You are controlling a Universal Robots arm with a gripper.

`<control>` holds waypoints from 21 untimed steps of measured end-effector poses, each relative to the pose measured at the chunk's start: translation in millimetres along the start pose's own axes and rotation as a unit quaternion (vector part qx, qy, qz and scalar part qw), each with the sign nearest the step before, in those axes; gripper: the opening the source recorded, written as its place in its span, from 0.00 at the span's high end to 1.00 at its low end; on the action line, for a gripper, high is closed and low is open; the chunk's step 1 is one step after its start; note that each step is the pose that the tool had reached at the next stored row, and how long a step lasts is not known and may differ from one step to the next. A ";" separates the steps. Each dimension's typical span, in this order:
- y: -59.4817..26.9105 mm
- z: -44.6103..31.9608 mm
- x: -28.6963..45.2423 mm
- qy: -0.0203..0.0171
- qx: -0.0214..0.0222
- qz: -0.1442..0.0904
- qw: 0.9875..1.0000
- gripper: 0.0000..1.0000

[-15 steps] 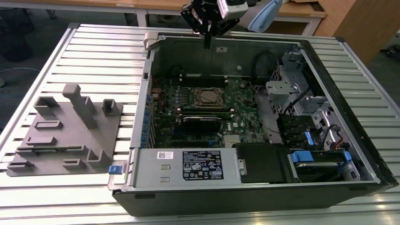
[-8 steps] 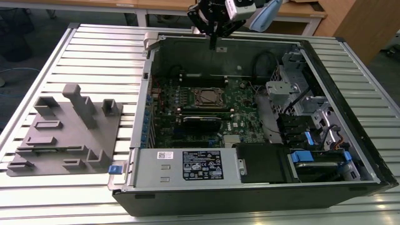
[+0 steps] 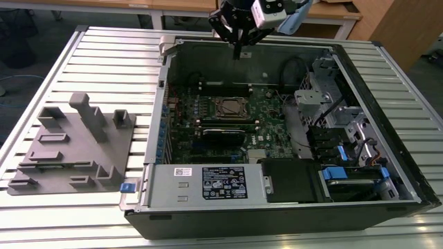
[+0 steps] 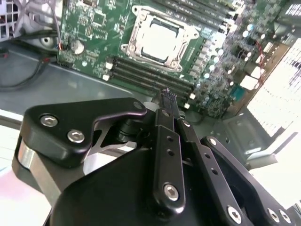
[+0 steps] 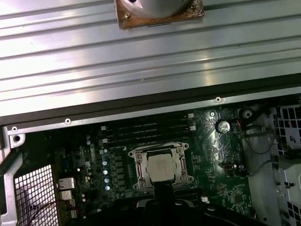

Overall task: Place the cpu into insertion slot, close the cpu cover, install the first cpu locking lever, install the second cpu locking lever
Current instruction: 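Install the first cpu locking lever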

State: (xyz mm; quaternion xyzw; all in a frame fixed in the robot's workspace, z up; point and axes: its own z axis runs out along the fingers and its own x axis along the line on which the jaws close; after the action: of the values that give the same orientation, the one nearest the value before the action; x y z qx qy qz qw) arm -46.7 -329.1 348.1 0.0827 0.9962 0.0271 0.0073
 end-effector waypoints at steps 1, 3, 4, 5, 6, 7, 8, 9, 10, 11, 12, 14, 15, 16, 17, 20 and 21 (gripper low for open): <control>-1.4 0.7 -0.2 0.000 0.000 0.000 1.000 0.89; -3.3 3.9 -0.5 0.000 0.000 0.000 1.000 0.89; -4.0 5.6 -0.6 0.000 0.000 0.000 1.000 0.89; -4.7 7.4 -0.6 0.000 0.000 0.000 1.000 0.89; -5.2 9.2 -0.7 0.000 0.000 0.000 1.000 0.89; -5.8 11.0 -0.7 0.000 0.000 0.000 1.000 0.89; -6.3 12.7 -0.8 0.000 0.000 0.000 1.000 0.89; -6.8 14.6 -0.8 0.000 0.000 0.000 1.000 0.89; -7.1 16.4 -0.8 0.000 0.000 0.000 1.000 0.89; -7.4 18.2 -0.8 0.000 0.000 0.000 1.000 0.89; -7.5 19.7 -0.8 0.000 0.000 0.000 1.000 0.89; -7.5 20.2 -0.9 0.000 0.000 0.000 1.000 0.89; -7.5 20.2 -0.9 0.000 0.000 0.000 1.000 0.89; -7.5 20.2 -0.9 0.000 0.000 0.000 1.000 0.89; -7.6 20.3 -0.9 0.000 0.000 0.000 1.000 0.89; -9.6 20.8 -1.2 0.000 0.000 0.000 1.000 0.89; -11.0 21.3 -1.4 0.000 0.000 0.000 1.000 0.89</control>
State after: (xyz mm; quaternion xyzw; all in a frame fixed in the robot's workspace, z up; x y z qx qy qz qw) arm -46.7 -339.0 326.2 0.0827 0.9962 0.0270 0.0072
